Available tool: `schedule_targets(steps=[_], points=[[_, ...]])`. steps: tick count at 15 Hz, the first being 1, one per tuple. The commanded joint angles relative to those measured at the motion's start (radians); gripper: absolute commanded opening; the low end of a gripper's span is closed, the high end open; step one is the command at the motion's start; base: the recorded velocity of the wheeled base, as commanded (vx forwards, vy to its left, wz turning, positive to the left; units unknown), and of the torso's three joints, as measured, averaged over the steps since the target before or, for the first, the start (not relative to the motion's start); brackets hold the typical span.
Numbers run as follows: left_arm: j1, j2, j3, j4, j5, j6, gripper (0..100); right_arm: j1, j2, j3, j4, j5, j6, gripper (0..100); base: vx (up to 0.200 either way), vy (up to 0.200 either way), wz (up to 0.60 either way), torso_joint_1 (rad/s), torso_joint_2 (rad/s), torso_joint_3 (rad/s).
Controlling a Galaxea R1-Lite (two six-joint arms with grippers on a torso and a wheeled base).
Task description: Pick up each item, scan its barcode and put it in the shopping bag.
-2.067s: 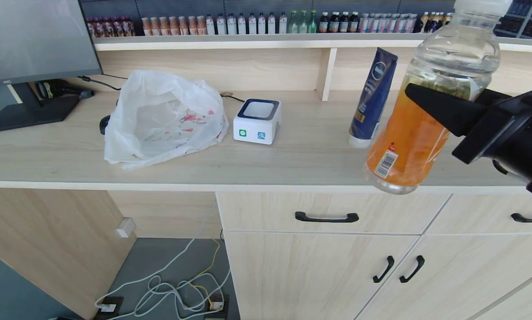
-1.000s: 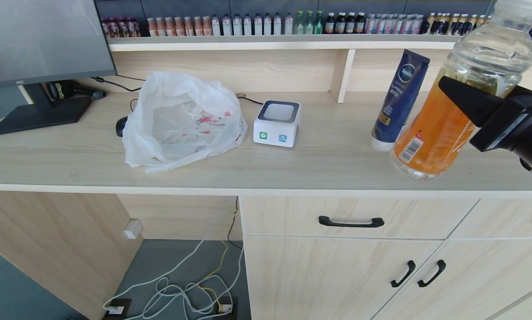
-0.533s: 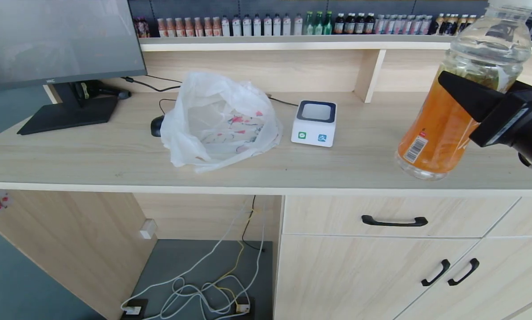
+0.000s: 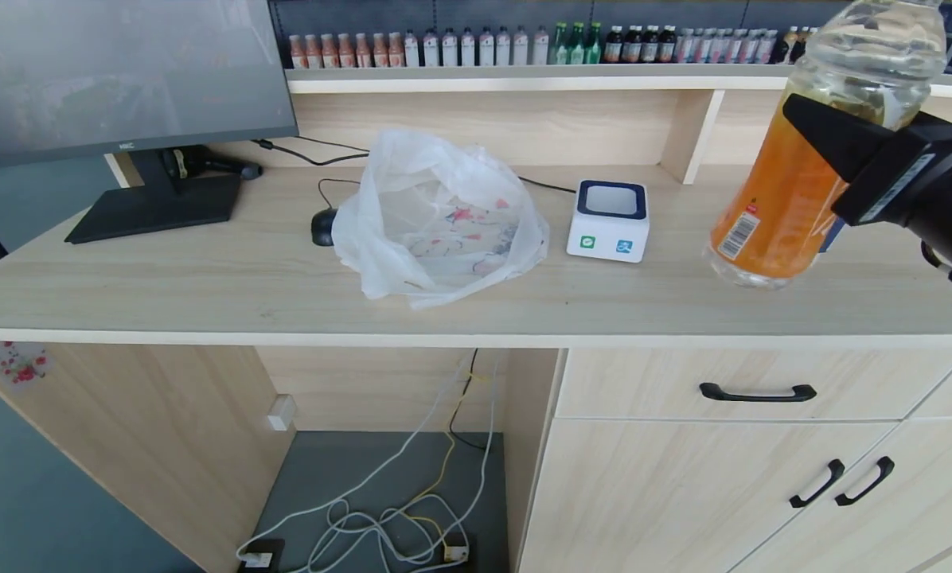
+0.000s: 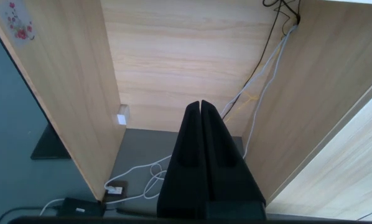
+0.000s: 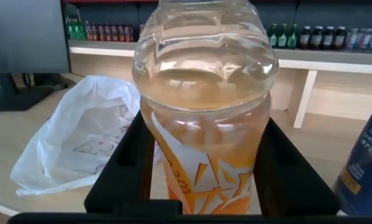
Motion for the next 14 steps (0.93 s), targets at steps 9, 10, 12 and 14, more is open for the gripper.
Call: schedule_targets(steps=[9,10,12,14], points=[[0.000,0.000,0.000,0.000,0.000,-0.001,0,0.002,0.249,-0.272,0.000,0.078,0.004,0,0.000,0.000,0.00,0.000,0.00,0.000],[0.000,0.000,0.000,0.000,0.000,-0.001,0,0.000,0.304,-0.332,0.000,0.118,0.007,0,0.000,0.000,0.00,0.000,0.00,0.000],[0.000,0.000,0.000,0.000,0.000,-0.001,0,-0.006,0.359,-0.386,0.000,0.145,0.027,0,0.000,0.000,0.00,0.000,0.00,0.000],[0.000,0.000,0.000,0.000,0.000,-0.001,0,-0.007,0.418,-0.453,-0.001,0.147,0.063,0,0.000,0.000,0.00,0.000,0.00,0.000]])
